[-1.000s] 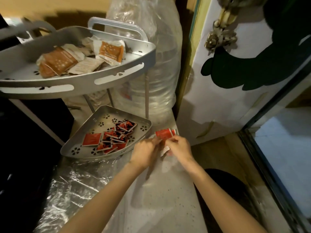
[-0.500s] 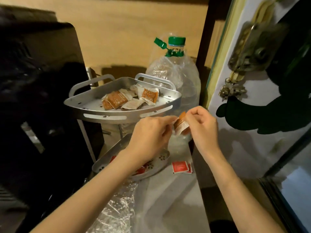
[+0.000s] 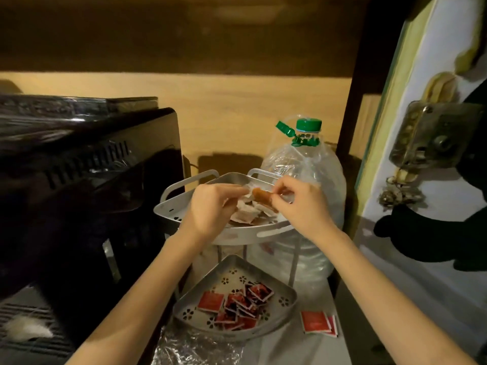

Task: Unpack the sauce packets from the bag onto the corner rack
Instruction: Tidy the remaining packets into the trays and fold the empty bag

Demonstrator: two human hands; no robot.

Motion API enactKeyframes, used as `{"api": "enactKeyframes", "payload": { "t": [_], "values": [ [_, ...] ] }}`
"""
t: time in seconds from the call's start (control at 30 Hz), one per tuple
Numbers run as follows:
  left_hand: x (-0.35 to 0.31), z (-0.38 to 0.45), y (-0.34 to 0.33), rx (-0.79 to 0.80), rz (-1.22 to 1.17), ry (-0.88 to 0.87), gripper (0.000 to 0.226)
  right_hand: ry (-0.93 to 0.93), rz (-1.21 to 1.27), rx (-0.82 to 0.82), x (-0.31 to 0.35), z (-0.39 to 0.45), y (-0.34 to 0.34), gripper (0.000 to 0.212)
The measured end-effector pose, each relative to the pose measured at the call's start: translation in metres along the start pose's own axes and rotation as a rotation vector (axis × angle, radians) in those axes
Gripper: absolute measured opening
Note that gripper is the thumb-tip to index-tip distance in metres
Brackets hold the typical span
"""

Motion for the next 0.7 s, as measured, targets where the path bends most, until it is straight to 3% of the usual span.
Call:
{"api": "enactKeyframes", "payload": {
  "t": [0.2,0.33,0.47,0.57,0.7],
  "values": [
    [0.018,-0.02,-0.021,0.202,-0.027,0.182,0.03,0.042,-0.153,0.175,0.001,-0.01,-0.026,0.011],
    [0.017,-0.026,-0.031,0.372,0.065,0.197,0.037,0.097,-0.175,0.295,0.004,-0.017,-0.037,0.025],
    [0.017,-0.025,-0.036,0.415,0.052,0.233,0.039,0.078,-0.107,0.358,-0.001,-0.021,-0.039,0.037],
    [-0.006,-0.01,-0.026,0.267,0.096,0.1,0.037,0.01,0.017,0.321,-0.009,-0.019,-0.029,0.034],
    [-0.057,-0.002,-0.022,0.054,-0.119,-0.11,0.033,-0.08,0.199,0.149,-0.035,-0.023,0.004,0.031]
  ]
}}
Point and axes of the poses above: each hand's wrist, its own z-axis towards the middle knuckle, its own y-axis out of the back of the hand, x = y × z, the point moved 10 cm from there along z, towards the middle knuckle, and after that the axes turned 12 degrees about -y, right-handed, at the moved point
